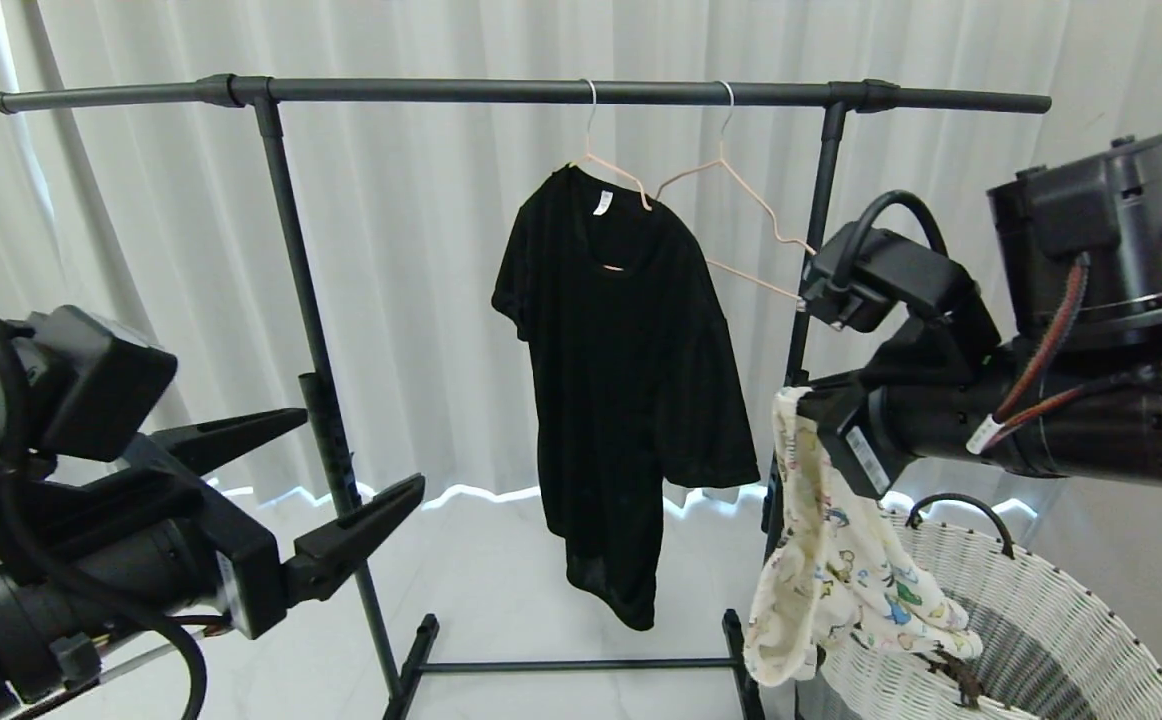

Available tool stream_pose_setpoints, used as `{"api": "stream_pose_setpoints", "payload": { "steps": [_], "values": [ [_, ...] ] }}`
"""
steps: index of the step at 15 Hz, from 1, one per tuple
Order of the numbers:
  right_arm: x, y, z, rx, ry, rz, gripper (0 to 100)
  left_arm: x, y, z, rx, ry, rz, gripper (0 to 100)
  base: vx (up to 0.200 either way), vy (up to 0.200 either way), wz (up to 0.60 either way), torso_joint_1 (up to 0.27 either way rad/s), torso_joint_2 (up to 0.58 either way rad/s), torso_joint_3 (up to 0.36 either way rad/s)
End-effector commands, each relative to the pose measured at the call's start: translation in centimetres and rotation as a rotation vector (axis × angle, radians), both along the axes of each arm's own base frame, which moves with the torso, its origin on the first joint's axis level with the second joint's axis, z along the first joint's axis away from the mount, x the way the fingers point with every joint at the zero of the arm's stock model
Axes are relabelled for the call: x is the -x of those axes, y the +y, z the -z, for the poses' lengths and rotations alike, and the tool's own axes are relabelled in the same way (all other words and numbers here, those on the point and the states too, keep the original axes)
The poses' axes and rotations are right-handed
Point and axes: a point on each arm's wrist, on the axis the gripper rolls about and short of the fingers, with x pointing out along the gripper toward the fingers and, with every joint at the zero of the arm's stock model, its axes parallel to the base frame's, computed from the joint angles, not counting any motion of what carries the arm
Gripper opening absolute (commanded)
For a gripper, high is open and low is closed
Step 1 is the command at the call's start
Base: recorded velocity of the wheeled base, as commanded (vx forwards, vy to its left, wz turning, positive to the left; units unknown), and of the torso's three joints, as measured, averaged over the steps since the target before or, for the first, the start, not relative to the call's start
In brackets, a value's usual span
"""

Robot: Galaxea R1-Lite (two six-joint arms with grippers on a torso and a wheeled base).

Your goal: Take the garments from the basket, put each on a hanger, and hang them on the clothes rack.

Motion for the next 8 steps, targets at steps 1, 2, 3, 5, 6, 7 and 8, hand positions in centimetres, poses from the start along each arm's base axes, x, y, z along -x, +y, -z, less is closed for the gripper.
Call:
{"api": "stream_pose_setpoints", "payload": {
  "steps": [1,2,3,5,6,7,8],
  "values": [
    [-0.8,3.5,0.2,-0.022,0.022,-0.082,0,-0.2,-2.7,0.7,-0.028,0.046,0.131,100,0.0,0.0,0.0,0.0,0.0,0.0],
    [-0.9,4.6,-0.1,-0.042,0.021,-0.108,0,0.0,-3.7,0.6,-0.022,0.056,0.186,100,0.0,0.0,0.0,0.0,0.0,0.0],
    [-1.1,5.6,-0.5,-0.057,0.013,-0.127,0,-0.2,-4.6,0.7,-0.009,0.082,0.212,100,0.0,0.0,0.0,0.0,0.0,0.0],
    [-1.4,7.2,-1.0,-0.079,-0.003,-0.15,0,-0.1,-6.0,0.4,0.029,0.115,0.263,100,0.0,0.0,0.0,0.0,0.0,0.0],
    [-1.5,7.7,-1.1,-0.085,-0.006,-0.161,0,-0.2,-6.5,0.5,0.039,0.132,0.27,100,0.0,0.0,0.0,0.0,0.0,0.0],
    [-1.4,8.3,-1.4,-0.095,-0.011,-0.176,0,-0.4,-6.9,0.9,0.042,0.162,0.27,100,0.0,0.0,0.0,0.0,0.0,0.0],
    [-1.2,8.9,-1.6,-0.104,-0.016,-0.191,0,-1.0,-7.4,1.7,0.041,0.208,0.255,100,0.0,0.0,0.0,0.0,0.0,0.0]
  ]
}}
